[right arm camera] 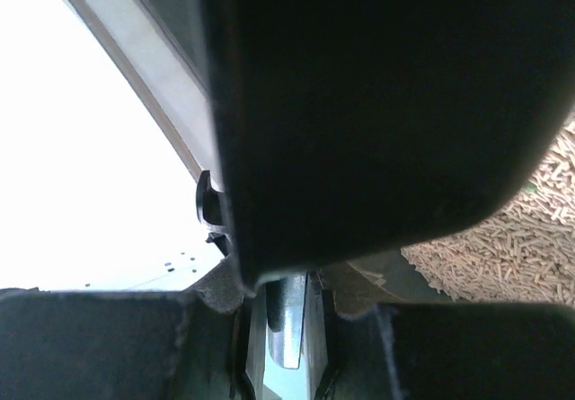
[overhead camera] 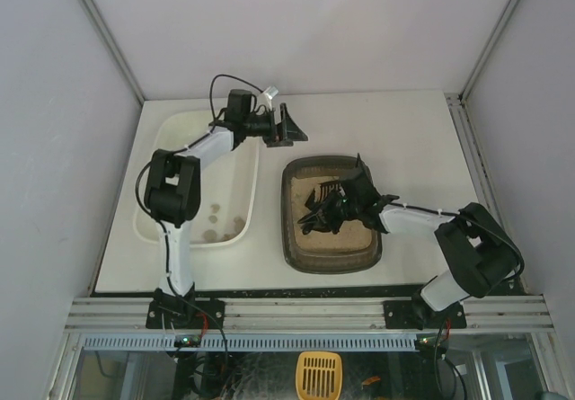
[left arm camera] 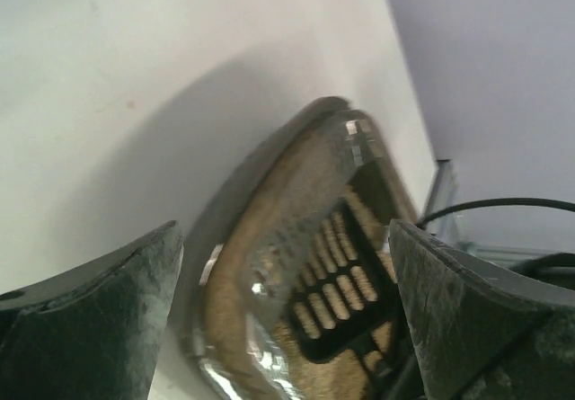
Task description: Clean the litter box
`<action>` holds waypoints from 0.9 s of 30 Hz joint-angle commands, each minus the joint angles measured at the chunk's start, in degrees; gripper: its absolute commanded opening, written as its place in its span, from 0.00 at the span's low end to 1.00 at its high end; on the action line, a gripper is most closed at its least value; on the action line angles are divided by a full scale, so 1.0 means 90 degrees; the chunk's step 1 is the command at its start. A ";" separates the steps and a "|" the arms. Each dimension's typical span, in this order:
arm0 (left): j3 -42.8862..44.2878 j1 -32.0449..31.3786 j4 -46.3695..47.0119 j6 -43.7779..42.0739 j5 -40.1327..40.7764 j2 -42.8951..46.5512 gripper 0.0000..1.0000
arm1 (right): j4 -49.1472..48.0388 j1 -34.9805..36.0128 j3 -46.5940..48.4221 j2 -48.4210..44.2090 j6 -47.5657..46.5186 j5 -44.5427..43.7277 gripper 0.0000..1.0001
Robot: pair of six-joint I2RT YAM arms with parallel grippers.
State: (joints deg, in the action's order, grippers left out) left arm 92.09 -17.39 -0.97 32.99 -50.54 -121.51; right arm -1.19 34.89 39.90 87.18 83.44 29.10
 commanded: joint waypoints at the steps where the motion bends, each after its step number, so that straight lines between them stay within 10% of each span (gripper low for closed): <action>1: 0.0754 -0.0080 -0.1974 -0.1694 0.0518 -0.0575 1.00 | 0.0386 -0.0020 0.0197 -0.0188 0.0154 0.0207 0.00; 12: 0.1279 -0.0643 -0.3756 -0.3539 0.0024 -0.0922 1.00 | 0.0962 0.0011 0.0495 -0.0082 -0.0166 0.0107 0.00; 27: -0.1553 -0.0783 -0.2147 -0.2835 -0.0457 0.1153 1.00 | 0.0303 0.0117 0.0275 0.0589 -0.0228 0.0226 0.00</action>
State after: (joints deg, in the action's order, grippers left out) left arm 81.49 -23.18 -24.23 1.69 -47.09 -119.00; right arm 2.87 35.68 42.74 90.78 80.73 32.03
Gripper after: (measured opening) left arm 0.997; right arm 0.142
